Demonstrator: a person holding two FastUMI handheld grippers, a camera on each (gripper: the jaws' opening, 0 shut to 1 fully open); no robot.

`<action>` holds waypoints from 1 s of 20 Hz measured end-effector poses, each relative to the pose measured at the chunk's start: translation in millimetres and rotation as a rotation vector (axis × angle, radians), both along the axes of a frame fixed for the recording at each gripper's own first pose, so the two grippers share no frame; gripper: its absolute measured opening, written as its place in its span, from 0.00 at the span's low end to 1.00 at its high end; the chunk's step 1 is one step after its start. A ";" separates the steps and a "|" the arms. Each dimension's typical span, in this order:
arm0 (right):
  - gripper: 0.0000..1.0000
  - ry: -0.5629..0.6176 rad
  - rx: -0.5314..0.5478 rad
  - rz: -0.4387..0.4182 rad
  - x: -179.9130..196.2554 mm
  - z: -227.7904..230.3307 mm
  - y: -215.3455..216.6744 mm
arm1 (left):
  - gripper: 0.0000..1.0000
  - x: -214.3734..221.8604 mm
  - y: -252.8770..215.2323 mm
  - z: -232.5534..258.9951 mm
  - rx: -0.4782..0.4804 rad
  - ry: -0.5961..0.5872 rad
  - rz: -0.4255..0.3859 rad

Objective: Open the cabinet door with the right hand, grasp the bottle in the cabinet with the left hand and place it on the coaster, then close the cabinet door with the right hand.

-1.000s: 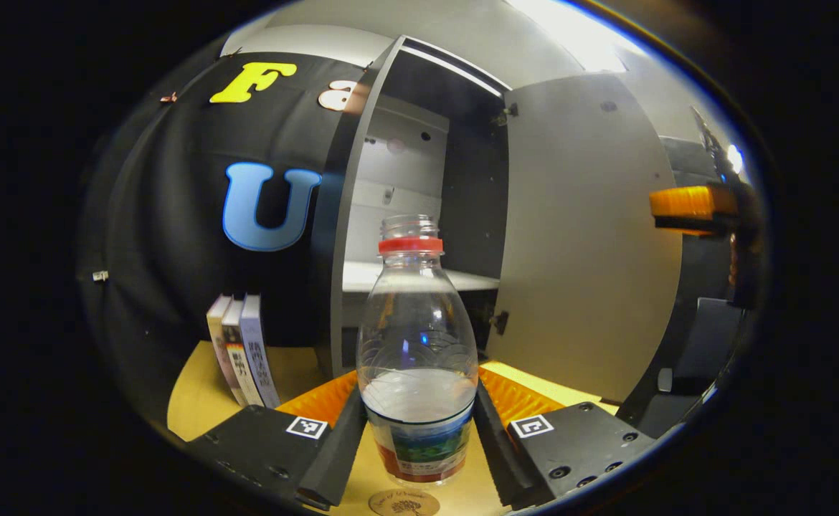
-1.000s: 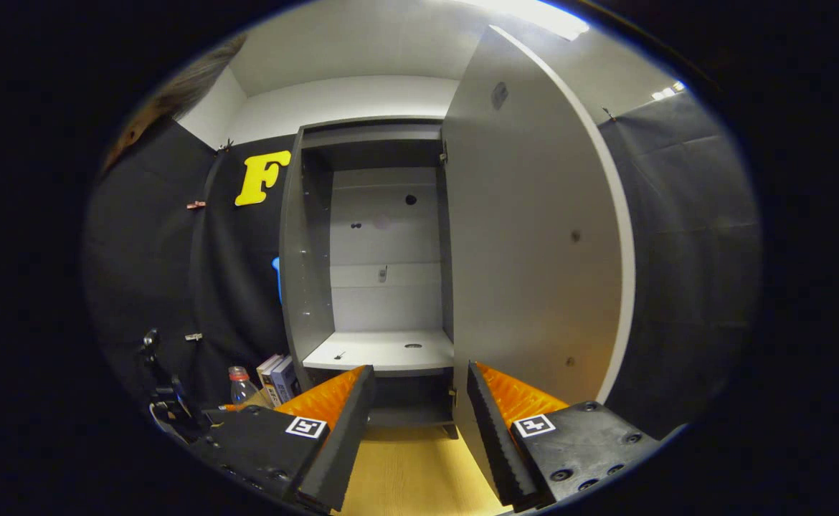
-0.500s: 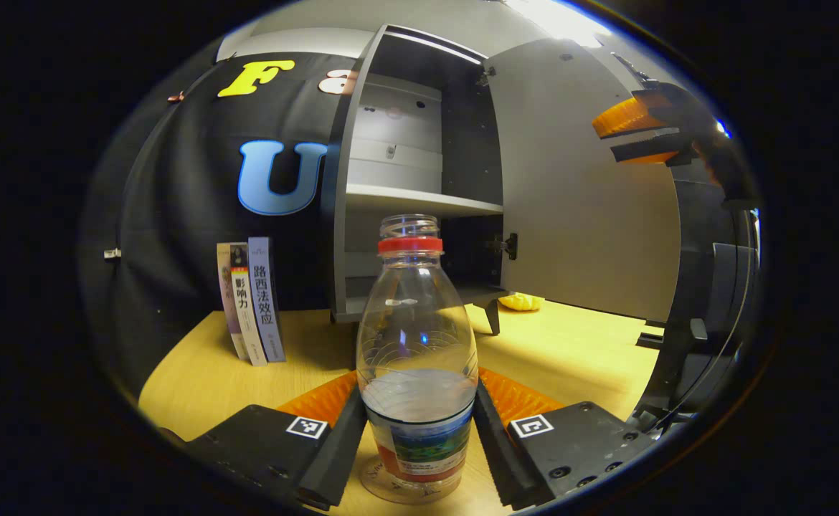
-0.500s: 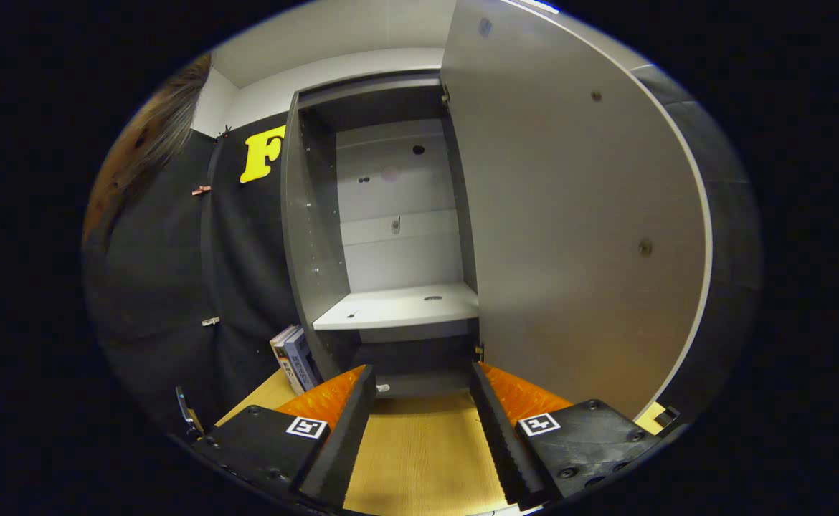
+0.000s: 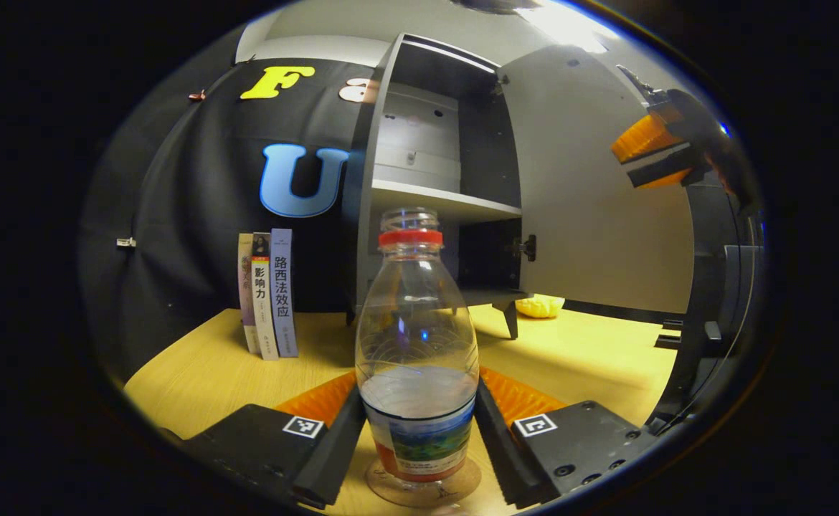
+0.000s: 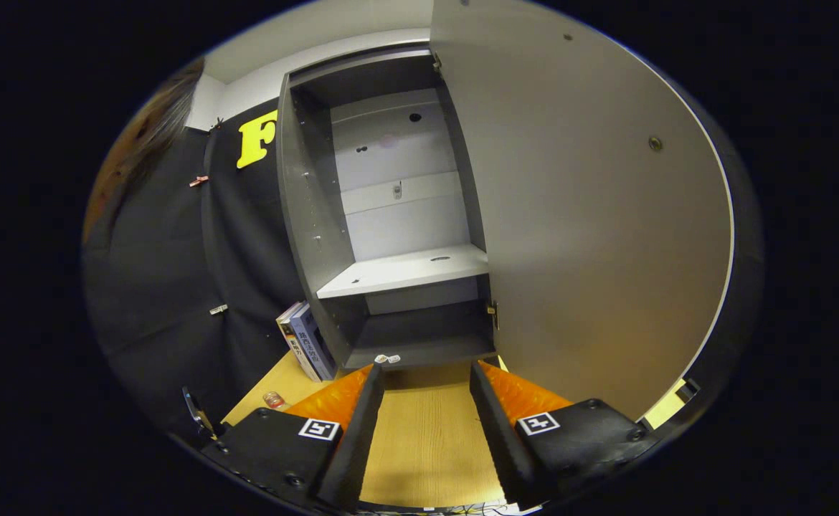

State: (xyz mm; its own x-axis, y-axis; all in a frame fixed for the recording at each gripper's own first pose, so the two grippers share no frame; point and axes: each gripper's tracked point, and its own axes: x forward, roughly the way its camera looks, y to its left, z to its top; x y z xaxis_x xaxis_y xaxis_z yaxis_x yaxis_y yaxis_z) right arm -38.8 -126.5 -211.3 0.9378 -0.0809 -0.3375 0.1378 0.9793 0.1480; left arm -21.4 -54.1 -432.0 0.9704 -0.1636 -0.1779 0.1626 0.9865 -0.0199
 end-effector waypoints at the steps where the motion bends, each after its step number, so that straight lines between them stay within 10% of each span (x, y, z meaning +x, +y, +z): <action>1: 0.75 -0.008 -0.009 0.001 2.4 2.8 0.4 | 0.85 -1.5 2.5 -1.8 0.016 0.008 0.012; 20: 0.75 0.007 -0.018 -0.029 -5.0 8.6 3.3 | 0.94 6.1 -22.4 -1.3 0.043 0.058 -0.132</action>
